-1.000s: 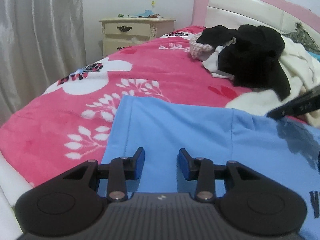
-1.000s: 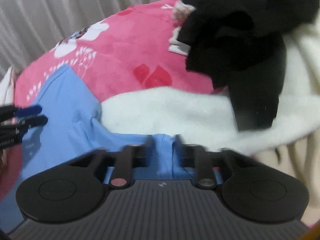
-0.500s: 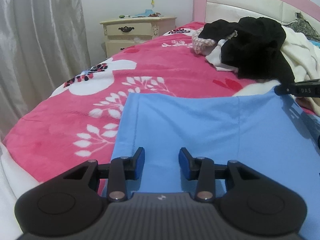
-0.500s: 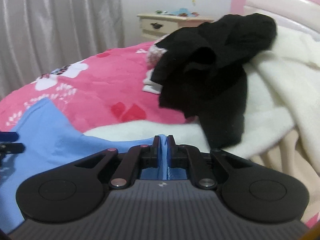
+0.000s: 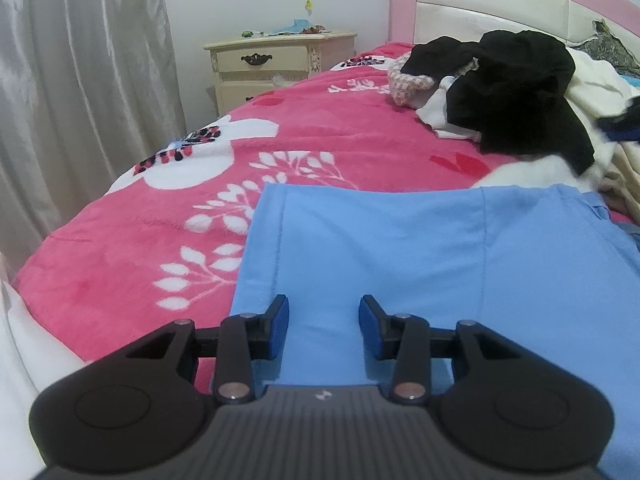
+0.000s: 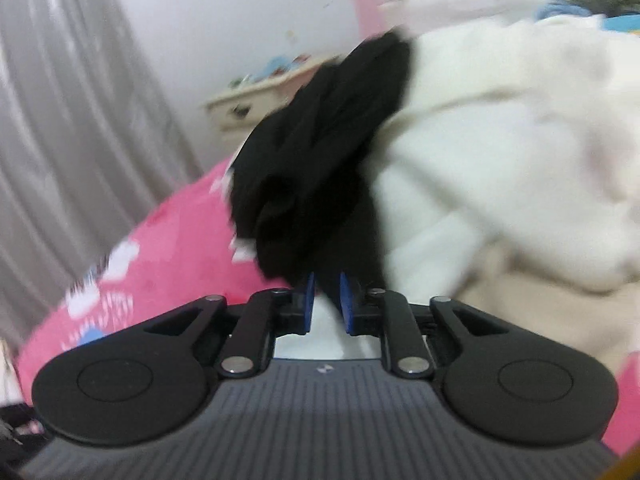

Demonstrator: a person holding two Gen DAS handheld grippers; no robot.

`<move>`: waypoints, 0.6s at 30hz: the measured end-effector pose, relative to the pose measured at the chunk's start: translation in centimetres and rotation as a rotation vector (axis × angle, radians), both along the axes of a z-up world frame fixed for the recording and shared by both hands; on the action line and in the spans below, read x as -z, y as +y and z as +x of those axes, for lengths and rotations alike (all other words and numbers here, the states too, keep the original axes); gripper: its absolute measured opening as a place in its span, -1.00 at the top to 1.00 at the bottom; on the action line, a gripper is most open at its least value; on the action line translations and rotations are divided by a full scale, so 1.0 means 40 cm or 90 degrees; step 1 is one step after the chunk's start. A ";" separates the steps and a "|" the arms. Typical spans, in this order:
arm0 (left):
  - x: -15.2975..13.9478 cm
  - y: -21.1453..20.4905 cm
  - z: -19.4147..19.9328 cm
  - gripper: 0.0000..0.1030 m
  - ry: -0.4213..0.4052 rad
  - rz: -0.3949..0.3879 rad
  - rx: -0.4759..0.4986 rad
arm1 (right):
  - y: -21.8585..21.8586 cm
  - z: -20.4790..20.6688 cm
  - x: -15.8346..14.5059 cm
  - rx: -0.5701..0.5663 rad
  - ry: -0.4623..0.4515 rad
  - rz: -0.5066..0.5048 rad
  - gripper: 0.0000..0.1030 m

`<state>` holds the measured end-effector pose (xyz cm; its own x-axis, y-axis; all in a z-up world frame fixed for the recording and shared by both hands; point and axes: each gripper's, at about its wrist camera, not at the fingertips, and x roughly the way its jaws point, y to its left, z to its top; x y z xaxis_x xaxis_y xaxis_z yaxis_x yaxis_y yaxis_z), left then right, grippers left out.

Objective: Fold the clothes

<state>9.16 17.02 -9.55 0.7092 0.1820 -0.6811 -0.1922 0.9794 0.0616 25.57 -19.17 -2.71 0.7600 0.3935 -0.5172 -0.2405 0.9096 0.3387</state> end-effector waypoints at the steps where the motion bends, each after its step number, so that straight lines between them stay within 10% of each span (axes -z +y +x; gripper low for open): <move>1: 0.000 0.001 0.001 0.17 -0.001 0.001 0.001 | -0.030 -0.018 -0.024 0.007 -0.003 0.002 0.54; 11: -0.047 0.009 -0.007 0.16 -0.027 0.016 -0.010 | -0.313 -0.390 -0.282 0.098 -0.047 -0.123 -0.99; 18: -0.181 -0.081 -0.003 0.07 -0.057 0.077 0.098 | -0.430 -0.629 -0.282 0.223 -0.021 -0.138 -0.98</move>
<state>9.03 13.79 -2.32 0.7920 0.1433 -0.5934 -0.0502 0.9841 0.1706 0.40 -36.38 8.56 0.8462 -0.0066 -0.5328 0.0884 0.9878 0.1282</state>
